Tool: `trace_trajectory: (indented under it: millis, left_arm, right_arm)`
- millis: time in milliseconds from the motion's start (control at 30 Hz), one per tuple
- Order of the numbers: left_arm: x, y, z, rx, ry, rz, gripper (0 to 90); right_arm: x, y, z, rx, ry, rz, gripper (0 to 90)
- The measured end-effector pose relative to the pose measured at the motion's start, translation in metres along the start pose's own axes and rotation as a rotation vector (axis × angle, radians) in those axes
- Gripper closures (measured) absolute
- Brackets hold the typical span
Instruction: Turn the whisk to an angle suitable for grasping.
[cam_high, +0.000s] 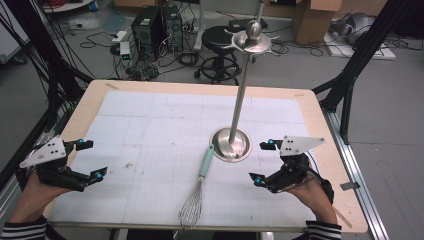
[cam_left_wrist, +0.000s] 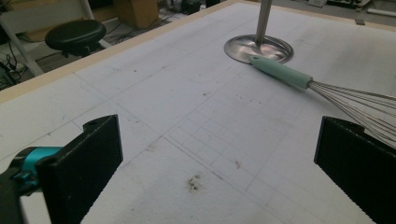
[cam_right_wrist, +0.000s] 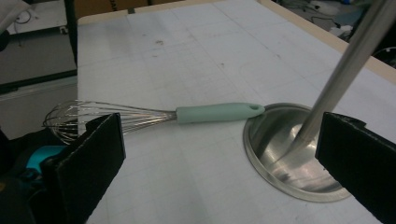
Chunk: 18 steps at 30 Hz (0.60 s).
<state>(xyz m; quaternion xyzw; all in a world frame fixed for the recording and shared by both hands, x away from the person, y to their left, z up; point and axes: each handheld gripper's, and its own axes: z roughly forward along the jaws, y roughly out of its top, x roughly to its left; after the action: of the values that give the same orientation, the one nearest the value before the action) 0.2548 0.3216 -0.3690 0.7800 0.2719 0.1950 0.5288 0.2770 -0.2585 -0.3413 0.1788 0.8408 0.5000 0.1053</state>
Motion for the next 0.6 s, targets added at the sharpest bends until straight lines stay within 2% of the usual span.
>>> trace_trajectory:
  millis: [200,267,333,367,433,500,600]
  left_arm:
    - [0.000,0.000,0.001,0.001,-0.003,0.001,1.7]
    - [0.000,0.000,0.001,0.003,-0.004,0.003,1.7]
    - [-0.001,0.000,0.001,0.006,-0.006,0.004,1.7]
    - [-0.001,0.000,0.001,0.006,-0.006,0.004,1.7]
    - [0.000,0.000,0.001,0.007,-0.003,0.002,1.7]
    - [0.000,0.000,0.001,0.008,-0.003,0.005,1.7]
    - [0.000,0.000,0.001,0.006,-0.002,0.002,1.7]
  right_arm:
    - [0.002,0.018,0.009,0.048,0.068,-0.049,0.7]
    - [0.002,0.019,0.011,0.056,0.075,-0.059,0.7]
    - [0.004,0.027,0.021,0.103,0.107,-0.086,0.7]
    - [0.004,0.027,0.021,0.103,0.107,-0.086,0.7]
    - [0.006,0.034,0.030,0.144,0.131,-0.113,0.8]
    - [0.007,0.038,0.036,0.163,0.144,-0.120,0.8]
    - [0.009,0.042,0.041,0.172,0.163,-0.125,6.1]
